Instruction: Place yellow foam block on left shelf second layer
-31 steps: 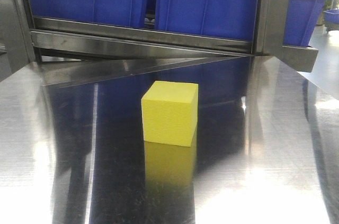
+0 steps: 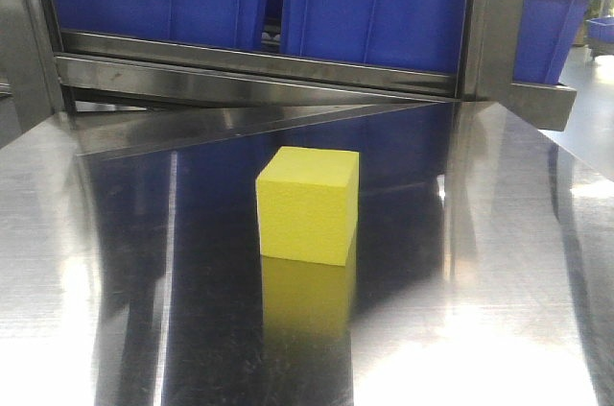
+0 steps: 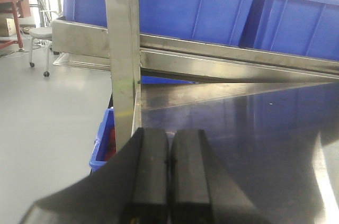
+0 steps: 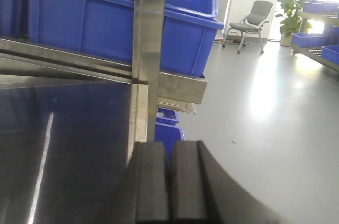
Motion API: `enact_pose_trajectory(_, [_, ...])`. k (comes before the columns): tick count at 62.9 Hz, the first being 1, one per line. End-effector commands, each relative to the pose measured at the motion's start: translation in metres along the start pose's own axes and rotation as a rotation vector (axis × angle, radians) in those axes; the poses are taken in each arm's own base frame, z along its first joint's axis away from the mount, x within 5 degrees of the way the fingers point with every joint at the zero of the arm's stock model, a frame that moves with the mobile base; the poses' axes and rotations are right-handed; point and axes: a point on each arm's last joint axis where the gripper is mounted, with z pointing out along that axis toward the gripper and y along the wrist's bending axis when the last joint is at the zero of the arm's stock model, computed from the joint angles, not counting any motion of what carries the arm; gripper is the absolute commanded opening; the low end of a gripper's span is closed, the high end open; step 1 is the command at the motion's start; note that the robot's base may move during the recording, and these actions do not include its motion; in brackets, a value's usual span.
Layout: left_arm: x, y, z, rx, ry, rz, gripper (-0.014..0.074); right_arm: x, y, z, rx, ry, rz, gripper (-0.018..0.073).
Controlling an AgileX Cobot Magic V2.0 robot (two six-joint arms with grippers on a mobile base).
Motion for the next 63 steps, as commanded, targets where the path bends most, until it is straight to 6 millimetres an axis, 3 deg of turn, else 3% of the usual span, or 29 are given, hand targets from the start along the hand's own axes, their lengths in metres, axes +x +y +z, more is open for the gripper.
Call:
enact_pose_trajectory(1, [0.001,-0.001,0.000,0.019,-0.067,-0.011,0.0136,-0.016,-0.001,-0.003,0.007,-0.128,-0.002,0.0056])
enact_pose_trajectory(33, [0.001,-0.001,0.000,0.019,-0.067,-0.011,0.0136,-0.021,-0.001,-0.003,0.009,-0.167,-0.002,0.0056])
enact_pose_trajectory(39, [0.001,-0.001,0.000,0.019,-0.067,-0.011,0.0136,-0.032,-0.002,-0.005,0.011,-0.201,0.000,0.0056])
enact_pose_trajectory(52, [0.001,-0.001,0.000,0.020,-0.072,-0.011,0.0136,-0.076,-0.004,-0.014,0.016,-0.283,0.002,0.0056])
enact_pose_trajectory(63, [0.001,-0.001,0.000,0.019,-0.067,-0.011,0.0136,-0.108,-0.006,0.000,0.009,-0.162,0.018,0.0056])
